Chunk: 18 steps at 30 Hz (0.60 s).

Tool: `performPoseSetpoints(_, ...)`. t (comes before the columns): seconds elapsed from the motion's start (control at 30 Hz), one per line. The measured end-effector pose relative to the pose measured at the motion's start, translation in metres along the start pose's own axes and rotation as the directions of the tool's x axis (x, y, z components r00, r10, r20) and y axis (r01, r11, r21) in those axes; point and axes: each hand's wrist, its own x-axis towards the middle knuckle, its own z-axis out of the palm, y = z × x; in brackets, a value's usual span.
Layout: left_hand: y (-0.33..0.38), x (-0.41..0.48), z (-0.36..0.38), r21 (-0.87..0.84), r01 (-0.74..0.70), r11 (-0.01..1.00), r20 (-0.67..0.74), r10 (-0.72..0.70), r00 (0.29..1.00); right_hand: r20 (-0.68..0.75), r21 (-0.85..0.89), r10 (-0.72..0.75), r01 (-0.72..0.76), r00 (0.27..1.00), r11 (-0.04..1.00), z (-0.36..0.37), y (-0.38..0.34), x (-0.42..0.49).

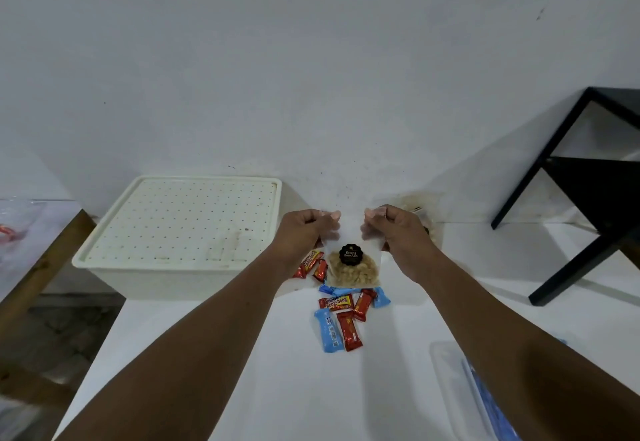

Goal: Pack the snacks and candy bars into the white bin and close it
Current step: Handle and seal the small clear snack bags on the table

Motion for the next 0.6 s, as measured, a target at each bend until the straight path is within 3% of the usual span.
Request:
performPoseSetpoints(0.27,0.008,-0.001,0.003,-0.184,0.039,0.982,0.004,-0.039,0.999,0.028,0.240,0.079,-0.083,0.997,0.967,-0.001,-0.009,-0.005)
performPoseSetpoints(0.6,0.006,-0.007,0.005,-0.292,0.071,0.954,-0.011,-0.077,0.997,0.010,0.208,0.048,-0.049,0.999,0.977,-0.002,-0.015,-0.006)
